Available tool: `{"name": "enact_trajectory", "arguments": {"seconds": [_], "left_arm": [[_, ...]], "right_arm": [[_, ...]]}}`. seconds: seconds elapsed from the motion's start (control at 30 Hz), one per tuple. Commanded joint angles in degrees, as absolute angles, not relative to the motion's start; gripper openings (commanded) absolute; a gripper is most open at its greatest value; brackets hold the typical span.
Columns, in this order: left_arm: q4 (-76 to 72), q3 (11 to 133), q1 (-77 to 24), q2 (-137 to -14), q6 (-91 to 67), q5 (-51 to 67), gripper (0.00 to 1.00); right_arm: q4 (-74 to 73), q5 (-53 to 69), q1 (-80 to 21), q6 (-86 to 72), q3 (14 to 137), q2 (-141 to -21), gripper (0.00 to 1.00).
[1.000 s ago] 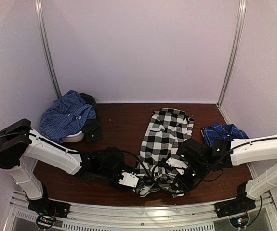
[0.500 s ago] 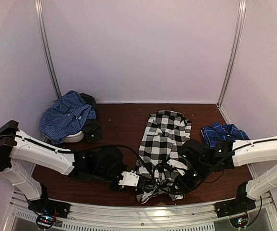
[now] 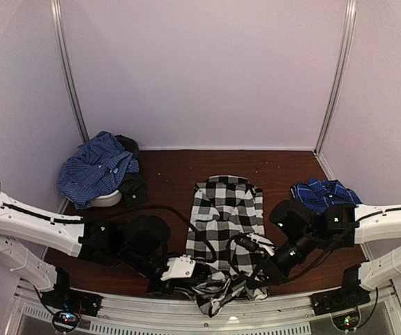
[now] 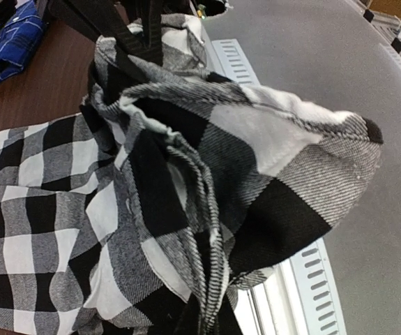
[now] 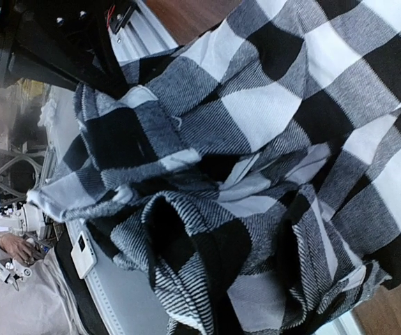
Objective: Fold and stack the long sleeve shirts
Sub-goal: Fold the rectangle-folded shirt at the center of the board.
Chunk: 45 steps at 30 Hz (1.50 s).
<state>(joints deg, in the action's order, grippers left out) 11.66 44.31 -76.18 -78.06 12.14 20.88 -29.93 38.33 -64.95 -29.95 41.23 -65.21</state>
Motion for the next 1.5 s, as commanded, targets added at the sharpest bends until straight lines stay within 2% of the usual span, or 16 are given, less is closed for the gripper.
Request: {"name": "enact_trajectory", "arguments": {"seconds": [0.0,0.13,0.37,0.57,0.67,0.8,0.9,1.07,1.47], "left_arm": [[11.6,48.4,-69.0,-78.7,5.0,28.5,0.00],[16.8,54.8,-60.0,-85.5,0.9,32.9,0.00],[14.8,59.4,-54.2,-93.6,0.2,36.1,0.00],[15.0,64.2,-49.8,-100.2,-2.5,35.7,0.00],[15.0,66.7,-48.6,-104.0,-4.3,35.7,0.00],[15.4,68.4,-46.8,-107.6,-7.3,35.0,0.00],[15.2,68.1,-45.8,-107.9,-8.3,35.1,0.00],[15.4,67.6,-45.6,-107.8,-8.7,35.9,0.00],[15.7,66.9,-45.6,-107.8,-9.6,36.3,0.00]], "right_arm": [[-34.2,40.3,-59.3,-25.4,45.5,-68.8,0.00],[-38.8,40.7,-53.6,-19.7,49.1,-74.2,0.04],[-43.8,42.5,-41.4,-10.6,55.1,-83.0,0.12],[-41.7,42.7,-33.5,-9.7,59.0,-88.8,0.24],[-42.0,41.5,-30.5,-9.5,61.7,-91.5,0.26],[-39.7,38.5,-27.2,-13.2,63.0,-90.5,0.32],[-38.2,35.2,-26.5,-15.3,61.3,-88.7,0.47],[-32.8,35.3,-26.5,-18.8,52.7,-84.6,0.56],[-20.2,38.5,-29.2,-26.8,36.8,-77.4,0.57]]}}
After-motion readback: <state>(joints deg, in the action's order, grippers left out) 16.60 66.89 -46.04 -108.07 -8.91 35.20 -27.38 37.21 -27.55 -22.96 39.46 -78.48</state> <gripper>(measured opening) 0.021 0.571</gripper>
